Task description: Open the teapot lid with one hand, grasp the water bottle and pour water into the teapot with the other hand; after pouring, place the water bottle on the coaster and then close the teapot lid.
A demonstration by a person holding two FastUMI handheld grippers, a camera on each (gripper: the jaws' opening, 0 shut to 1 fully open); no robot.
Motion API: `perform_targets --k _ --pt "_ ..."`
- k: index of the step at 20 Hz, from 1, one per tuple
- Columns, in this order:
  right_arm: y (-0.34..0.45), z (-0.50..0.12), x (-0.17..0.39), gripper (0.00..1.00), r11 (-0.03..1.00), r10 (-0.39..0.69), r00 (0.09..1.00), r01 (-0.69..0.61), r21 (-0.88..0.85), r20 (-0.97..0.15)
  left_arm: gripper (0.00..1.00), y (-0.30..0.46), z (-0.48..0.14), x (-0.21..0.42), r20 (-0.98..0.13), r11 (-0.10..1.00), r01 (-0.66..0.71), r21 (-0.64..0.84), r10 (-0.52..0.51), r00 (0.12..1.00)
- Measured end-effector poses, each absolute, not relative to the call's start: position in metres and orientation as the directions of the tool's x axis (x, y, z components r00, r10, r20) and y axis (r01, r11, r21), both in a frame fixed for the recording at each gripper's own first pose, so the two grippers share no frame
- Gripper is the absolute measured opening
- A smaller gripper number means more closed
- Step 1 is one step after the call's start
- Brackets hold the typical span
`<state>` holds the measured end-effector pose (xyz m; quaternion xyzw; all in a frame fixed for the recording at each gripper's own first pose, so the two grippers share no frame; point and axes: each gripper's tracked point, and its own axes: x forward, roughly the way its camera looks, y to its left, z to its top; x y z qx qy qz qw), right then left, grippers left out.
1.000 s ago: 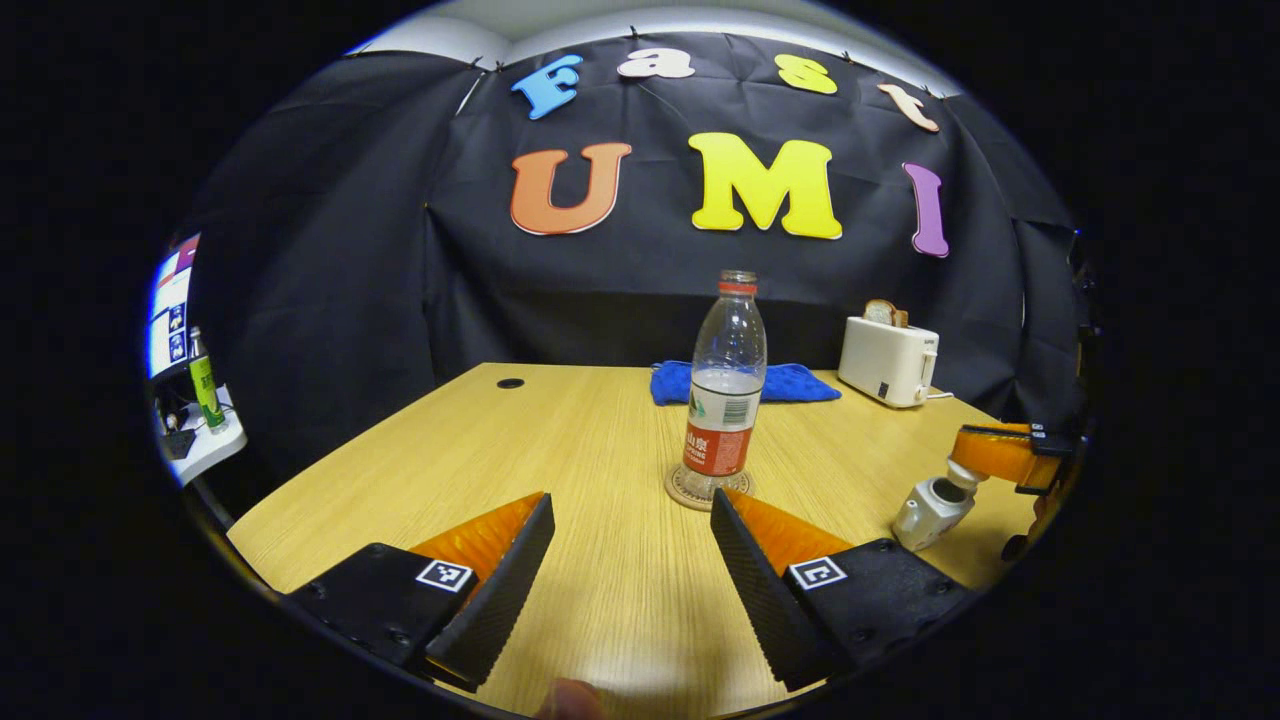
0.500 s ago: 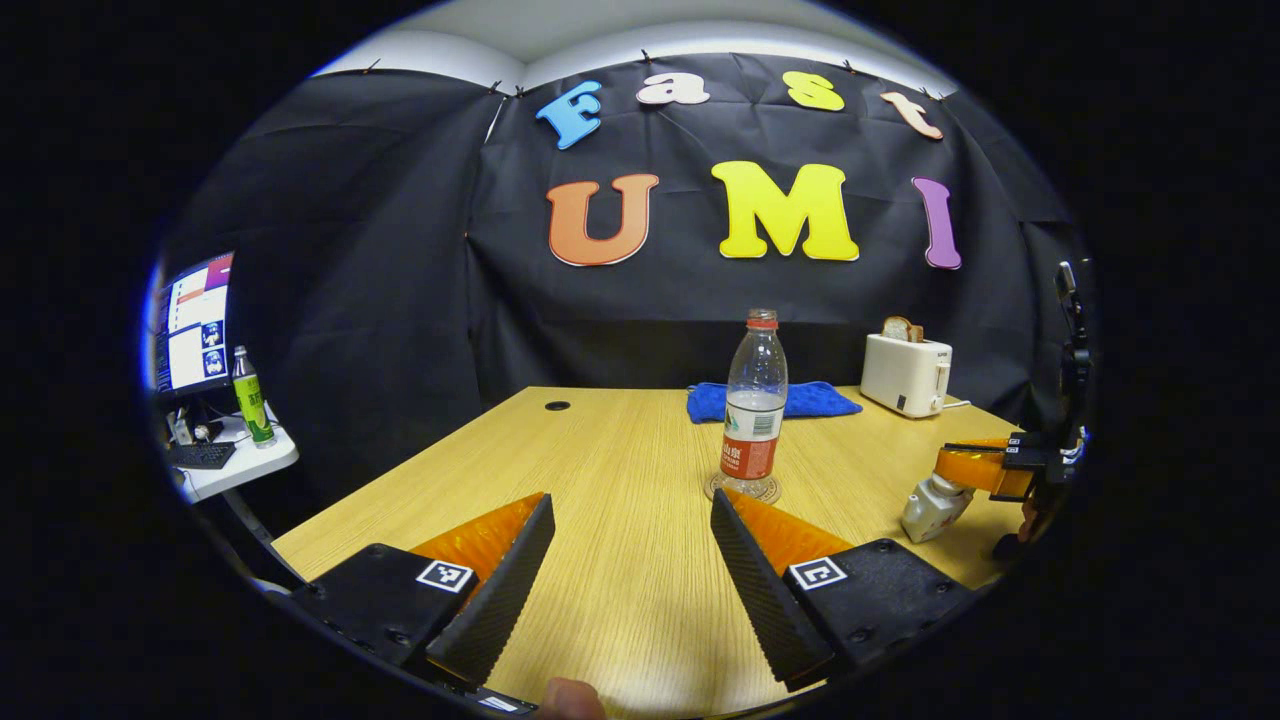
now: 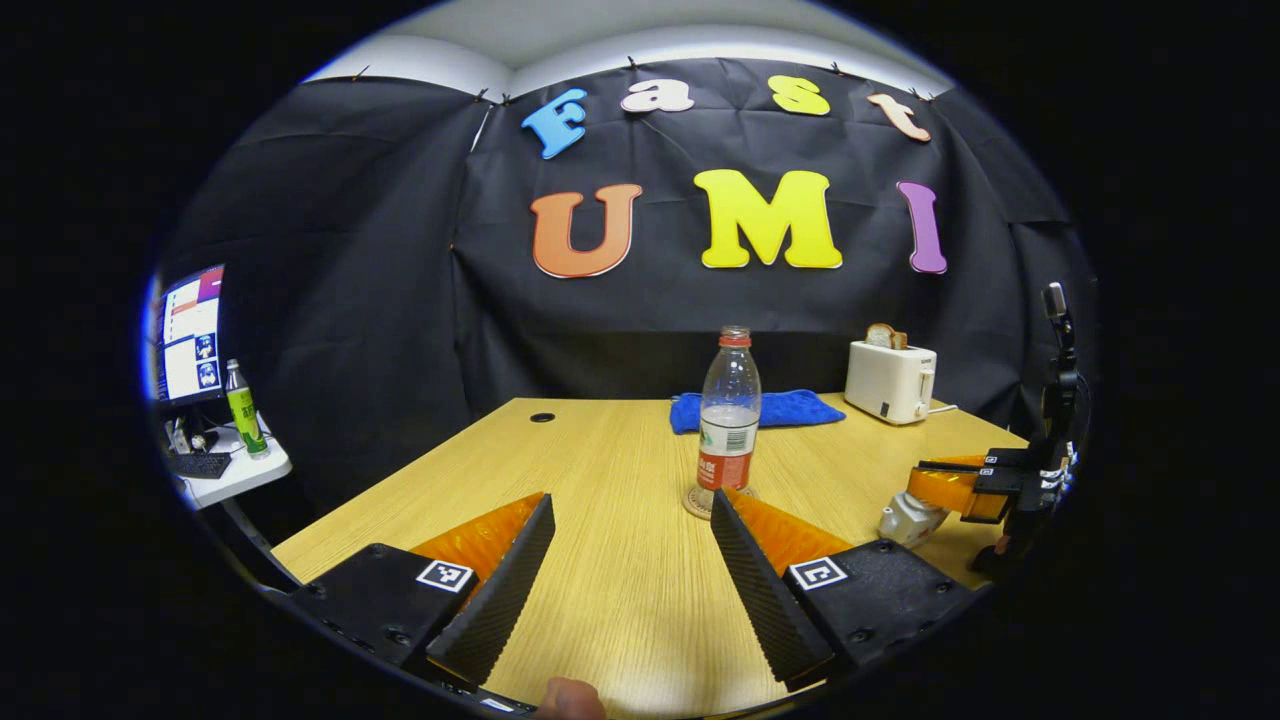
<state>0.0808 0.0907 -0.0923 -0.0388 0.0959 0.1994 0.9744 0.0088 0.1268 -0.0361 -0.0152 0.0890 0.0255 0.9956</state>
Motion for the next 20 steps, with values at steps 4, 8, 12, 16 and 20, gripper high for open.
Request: perform_targets --k 4,8,12,16,20 --pt "0.08 -0.062 0.075 0.29 0.929 0.364 0.924 -0.369 -0.029 -0.122 0.98 0.099 -0.014 0.01 -0.134 1.0 -0.013 -0.015 0.011 0.991" --pt "0.037 -0.032 0.068 0.92 0.972 0.229 0.972 -0.232 -0.049 -0.056 0.98 0.067 0.013 0.012 -0.064 1.0 0.003 0.009 -0.002 0.998" --pt "-0.008 0.002 0.048 0.97 0.996 0.088 0.996 -0.088 -0.02 -0.008 0.98 0.031 0.03 0.017 0.0 0.999 0.013 -0.035 -0.013 1.0" --pt "-0.037 0.017 0.028 0.98 0.999 -0.002 1.0 0.002 -0.034 0.006 0.98 0.007 0.044 0.017 0.044 1.0 0.019 -0.021 -0.018 0.999" --pt "-0.041 0.014 0.013 0.94 1.0 -0.027 1.0 0.027 0.003 0.002 0.98 -0.002 0.048 0.012 0.059 0.999 0.029 -0.033 -0.027 0.998"
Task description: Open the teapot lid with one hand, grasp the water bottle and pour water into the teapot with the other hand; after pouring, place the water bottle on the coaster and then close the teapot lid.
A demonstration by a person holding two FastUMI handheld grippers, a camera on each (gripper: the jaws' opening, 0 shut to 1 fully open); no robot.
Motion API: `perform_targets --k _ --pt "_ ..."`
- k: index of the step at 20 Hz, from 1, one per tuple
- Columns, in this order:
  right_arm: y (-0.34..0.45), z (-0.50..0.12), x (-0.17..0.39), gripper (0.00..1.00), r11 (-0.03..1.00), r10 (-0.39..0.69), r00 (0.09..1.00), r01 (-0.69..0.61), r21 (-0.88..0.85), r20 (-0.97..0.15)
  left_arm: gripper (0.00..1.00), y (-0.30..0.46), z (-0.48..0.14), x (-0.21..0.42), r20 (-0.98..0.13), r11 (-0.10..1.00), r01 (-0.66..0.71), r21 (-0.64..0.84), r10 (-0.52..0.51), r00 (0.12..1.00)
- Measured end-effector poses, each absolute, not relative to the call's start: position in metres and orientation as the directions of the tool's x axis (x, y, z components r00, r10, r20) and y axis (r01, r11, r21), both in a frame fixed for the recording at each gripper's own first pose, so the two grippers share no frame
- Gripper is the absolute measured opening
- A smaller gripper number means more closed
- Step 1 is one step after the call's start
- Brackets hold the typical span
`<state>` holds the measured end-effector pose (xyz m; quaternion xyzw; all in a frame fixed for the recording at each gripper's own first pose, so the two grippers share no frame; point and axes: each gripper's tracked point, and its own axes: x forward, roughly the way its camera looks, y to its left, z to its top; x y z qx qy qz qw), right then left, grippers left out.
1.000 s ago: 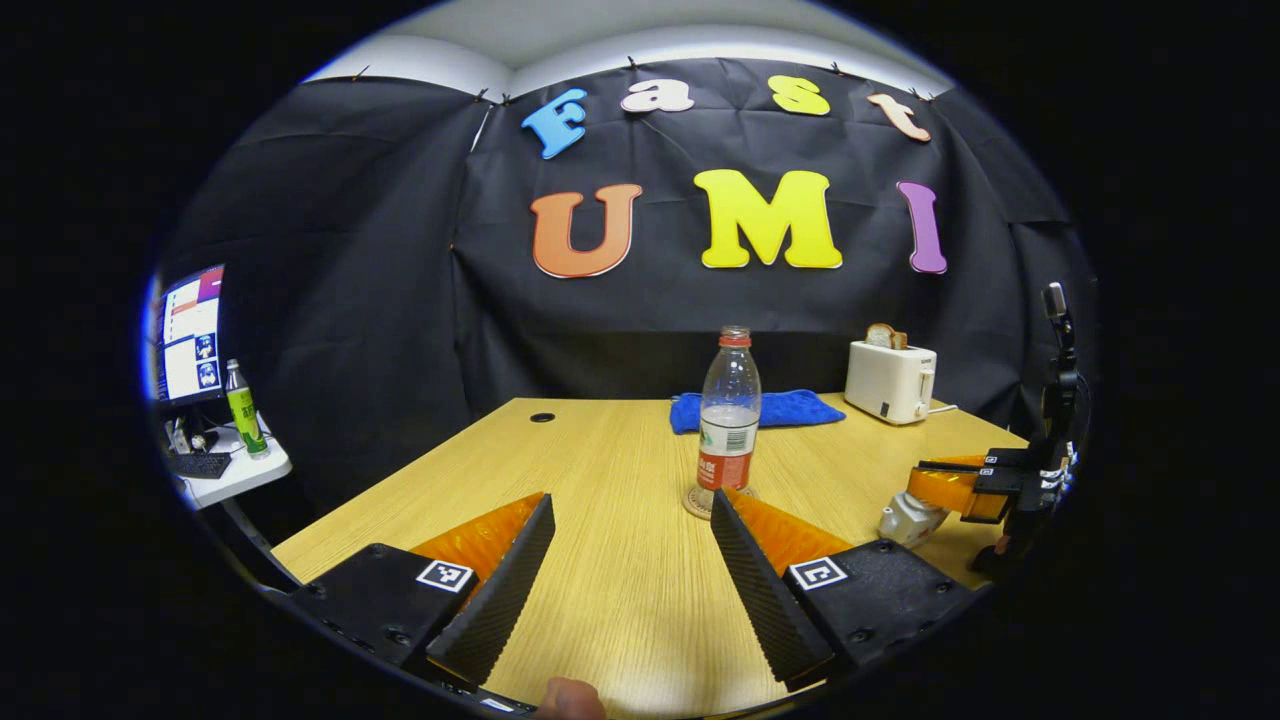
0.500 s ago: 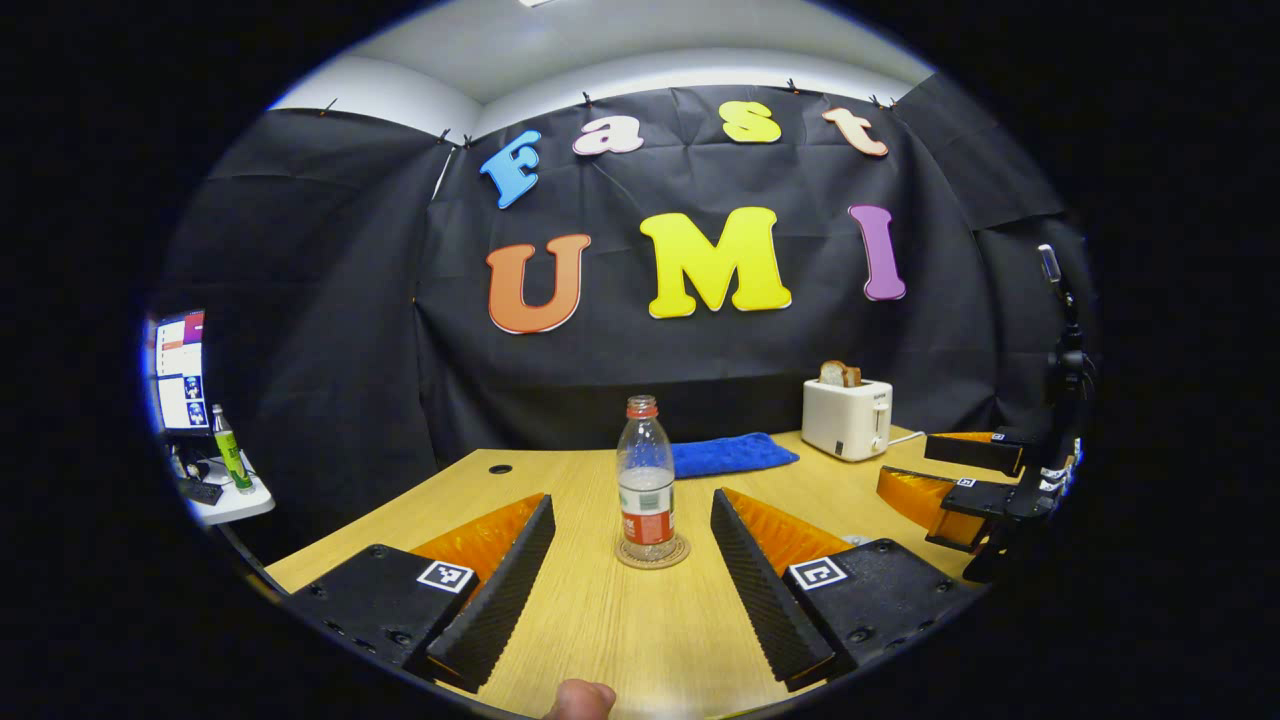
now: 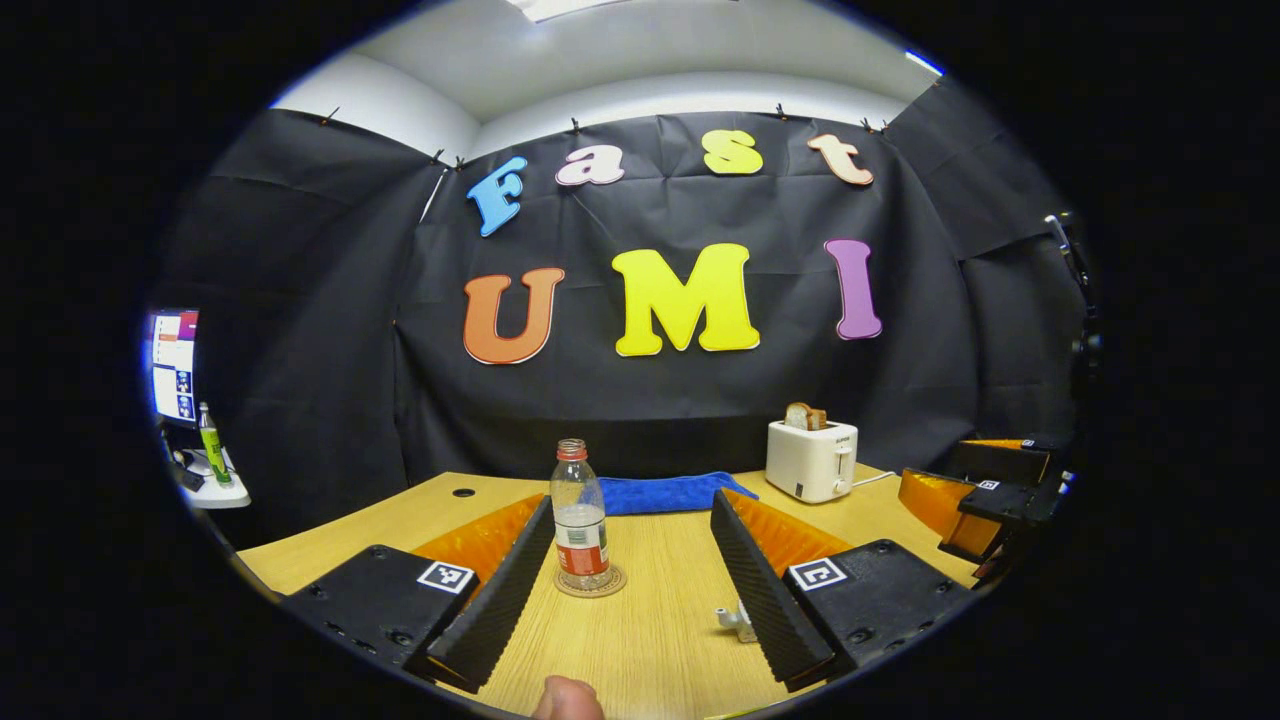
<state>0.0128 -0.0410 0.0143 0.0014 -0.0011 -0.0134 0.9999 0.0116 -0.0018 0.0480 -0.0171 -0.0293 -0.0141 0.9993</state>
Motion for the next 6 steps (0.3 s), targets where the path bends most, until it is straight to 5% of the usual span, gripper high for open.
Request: perform_targets --k 6 --pt "-0.035 0.023 0.0 0.96 0.999 -0.042 0.999 0.042 -0.009 0.017 0.98 0.013 0.05 0.009 0.069 1.0 -0.018 0.006 0.018 0.997"
